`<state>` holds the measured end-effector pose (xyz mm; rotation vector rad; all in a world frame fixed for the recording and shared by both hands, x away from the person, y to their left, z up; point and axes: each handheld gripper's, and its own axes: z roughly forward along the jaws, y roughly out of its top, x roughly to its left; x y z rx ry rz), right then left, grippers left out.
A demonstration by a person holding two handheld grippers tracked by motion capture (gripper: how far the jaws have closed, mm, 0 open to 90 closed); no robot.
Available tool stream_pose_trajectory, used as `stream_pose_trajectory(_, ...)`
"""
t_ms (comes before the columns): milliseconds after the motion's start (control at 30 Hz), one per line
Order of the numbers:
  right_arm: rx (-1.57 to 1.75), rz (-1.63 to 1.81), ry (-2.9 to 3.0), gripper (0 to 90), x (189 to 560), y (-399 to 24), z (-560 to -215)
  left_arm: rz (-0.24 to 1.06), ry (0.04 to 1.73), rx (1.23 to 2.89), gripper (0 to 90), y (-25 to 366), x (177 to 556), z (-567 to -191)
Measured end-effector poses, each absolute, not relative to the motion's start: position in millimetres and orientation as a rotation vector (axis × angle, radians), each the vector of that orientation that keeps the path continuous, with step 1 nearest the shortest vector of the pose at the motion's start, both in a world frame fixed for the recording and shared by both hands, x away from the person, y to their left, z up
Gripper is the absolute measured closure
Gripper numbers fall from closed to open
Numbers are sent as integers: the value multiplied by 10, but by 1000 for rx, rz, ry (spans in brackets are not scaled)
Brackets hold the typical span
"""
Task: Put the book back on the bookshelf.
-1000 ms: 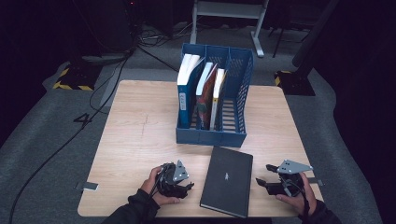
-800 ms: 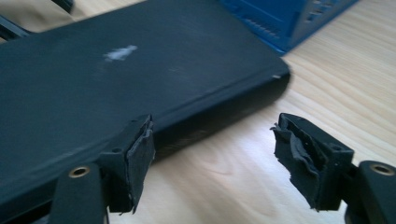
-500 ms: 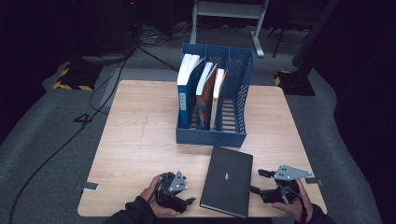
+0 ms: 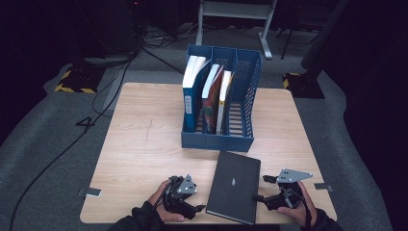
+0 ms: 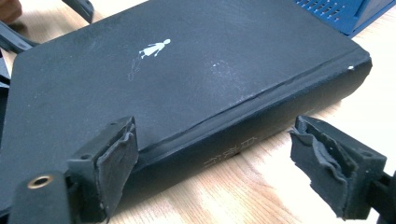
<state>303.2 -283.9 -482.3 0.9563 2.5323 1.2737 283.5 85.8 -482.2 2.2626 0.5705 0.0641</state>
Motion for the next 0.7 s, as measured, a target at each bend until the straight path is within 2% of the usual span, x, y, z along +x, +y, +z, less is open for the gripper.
stream_pose_trajectory(233, 941, 1273, 2544, 93, 3075, -2837, -4838, -17, 576, 2169, 218, 756, 2873, -4689)
stream_pose_trajectory(700, 926, 1265, 2551, 78, 3090, -2829, -4836, -120, 609, 2243, 170, 374, 3116, -4810)
